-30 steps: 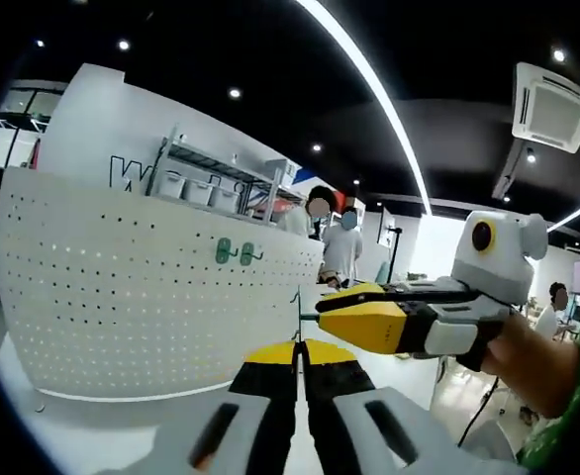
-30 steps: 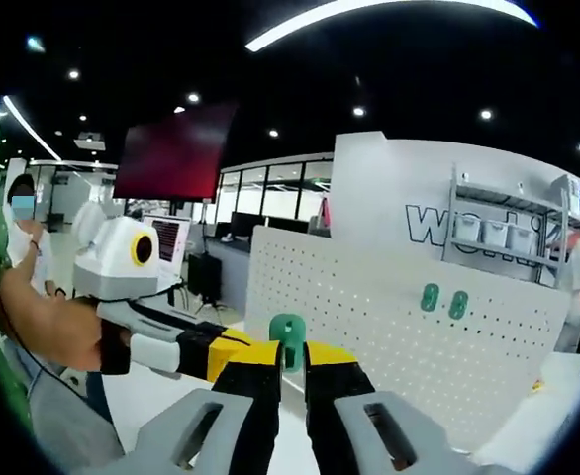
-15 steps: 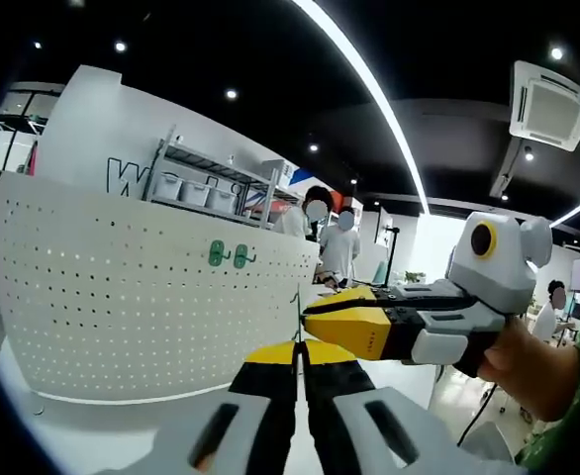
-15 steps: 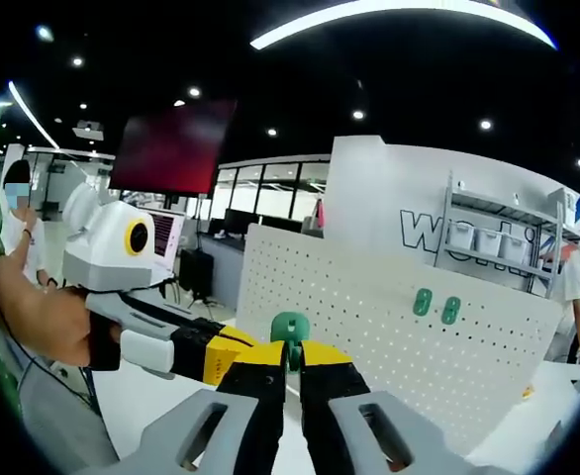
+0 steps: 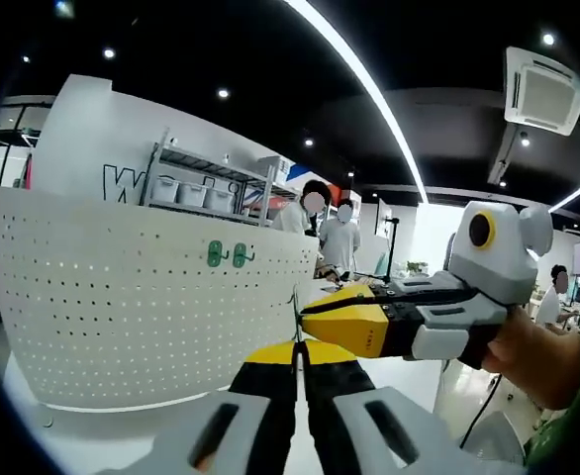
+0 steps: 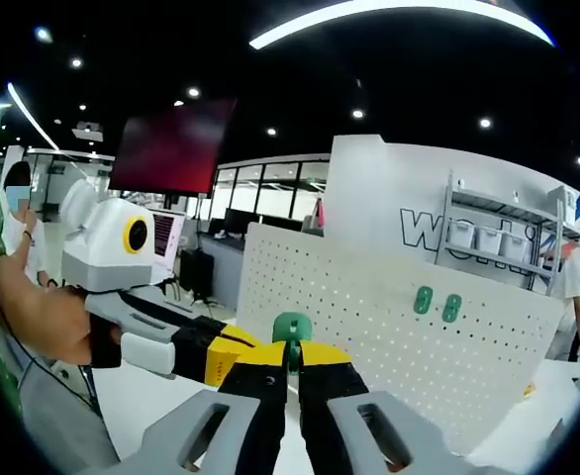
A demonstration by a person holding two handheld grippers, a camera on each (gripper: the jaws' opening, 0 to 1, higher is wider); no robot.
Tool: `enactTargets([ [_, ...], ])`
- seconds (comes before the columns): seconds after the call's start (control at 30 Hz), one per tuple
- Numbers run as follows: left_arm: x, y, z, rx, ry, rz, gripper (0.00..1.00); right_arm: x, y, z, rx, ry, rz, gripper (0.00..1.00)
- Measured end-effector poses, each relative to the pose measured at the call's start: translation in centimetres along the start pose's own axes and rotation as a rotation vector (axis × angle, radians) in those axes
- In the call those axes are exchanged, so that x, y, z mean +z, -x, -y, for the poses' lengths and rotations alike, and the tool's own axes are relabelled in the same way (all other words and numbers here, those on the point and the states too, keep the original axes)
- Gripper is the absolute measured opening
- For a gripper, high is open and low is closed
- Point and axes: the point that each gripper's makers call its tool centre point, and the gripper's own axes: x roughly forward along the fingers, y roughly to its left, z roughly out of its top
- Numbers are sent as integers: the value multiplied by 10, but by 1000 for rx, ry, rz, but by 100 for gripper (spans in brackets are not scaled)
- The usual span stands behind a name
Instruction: Insert the hook assembly into the mounting plate slot until the hook locks in place.
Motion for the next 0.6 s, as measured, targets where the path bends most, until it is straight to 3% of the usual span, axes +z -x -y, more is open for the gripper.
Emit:
enactTargets([
  [0.23, -1, -2, -1, -2, -29, -6, 2, -2, 0, 3, -8, -41, 10, 1],
  [0.6, -5, -1, -4, -11, -160, -50, 3, -2, -2, 3, -15, -63, 24, 1],
])
